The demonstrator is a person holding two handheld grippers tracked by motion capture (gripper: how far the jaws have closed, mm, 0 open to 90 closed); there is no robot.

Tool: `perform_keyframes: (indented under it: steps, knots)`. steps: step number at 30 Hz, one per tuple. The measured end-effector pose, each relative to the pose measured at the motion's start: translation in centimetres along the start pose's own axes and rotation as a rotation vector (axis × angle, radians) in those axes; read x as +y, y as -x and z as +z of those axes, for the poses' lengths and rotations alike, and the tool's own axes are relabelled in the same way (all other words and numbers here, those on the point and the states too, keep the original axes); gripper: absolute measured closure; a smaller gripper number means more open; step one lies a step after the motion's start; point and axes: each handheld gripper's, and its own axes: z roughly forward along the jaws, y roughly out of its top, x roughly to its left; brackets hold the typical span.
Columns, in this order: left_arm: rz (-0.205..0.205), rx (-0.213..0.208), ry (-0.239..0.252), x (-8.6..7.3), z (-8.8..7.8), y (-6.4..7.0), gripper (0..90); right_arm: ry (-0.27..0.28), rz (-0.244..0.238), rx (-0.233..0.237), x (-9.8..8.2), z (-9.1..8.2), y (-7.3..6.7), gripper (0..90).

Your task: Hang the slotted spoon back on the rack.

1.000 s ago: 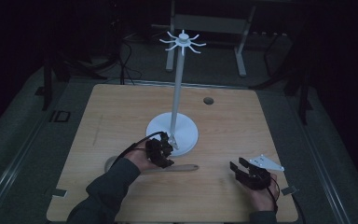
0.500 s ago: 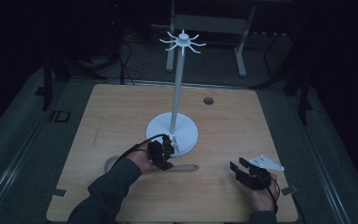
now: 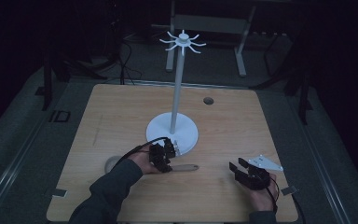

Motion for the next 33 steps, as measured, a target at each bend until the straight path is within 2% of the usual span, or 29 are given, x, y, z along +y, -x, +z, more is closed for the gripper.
perform_keyframes:
  steps: [7, 12, 19, 27, 29, 33]
  knots:
    - [-0.003, -0.023, -0.011, 0.1, 0.4, -0.1, 65.6, -0.003, 0.004, -0.001, -0.1, 0.1, 0.1, 53.2]
    - [-0.001, -0.027, -0.038, 0.2, 0.9, 0.0, 65.7, -0.002, 0.003, 0.001, -0.1, 0.1, 0.0, 53.1]
    - [-0.003, -0.030, -0.042, 0.4, 1.2, 0.0, 65.8, -0.006, 0.002, 0.002, -0.1, 0.2, 0.0, 53.1]
    - [-0.007, -0.001, -0.045, 0.6, 1.3, -0.2, 69.6, -0.007, 0.001, 0.002, -0.1, 0.2, -0.1, 53.0]
    - [-0.031, 0.022, -0.045, 0.7, 1.3, -0.5, 71.1, -0.006, 0.003, 0.001, -0.2, 0.2, 0.0, 53.0]
    - [-0.033, 0.029, -0.059, 0.9, 1.3, -0.5, 71.6, -0.009, 0.004, 0.001, -0.2, 0.2, 0.1, 53.0]
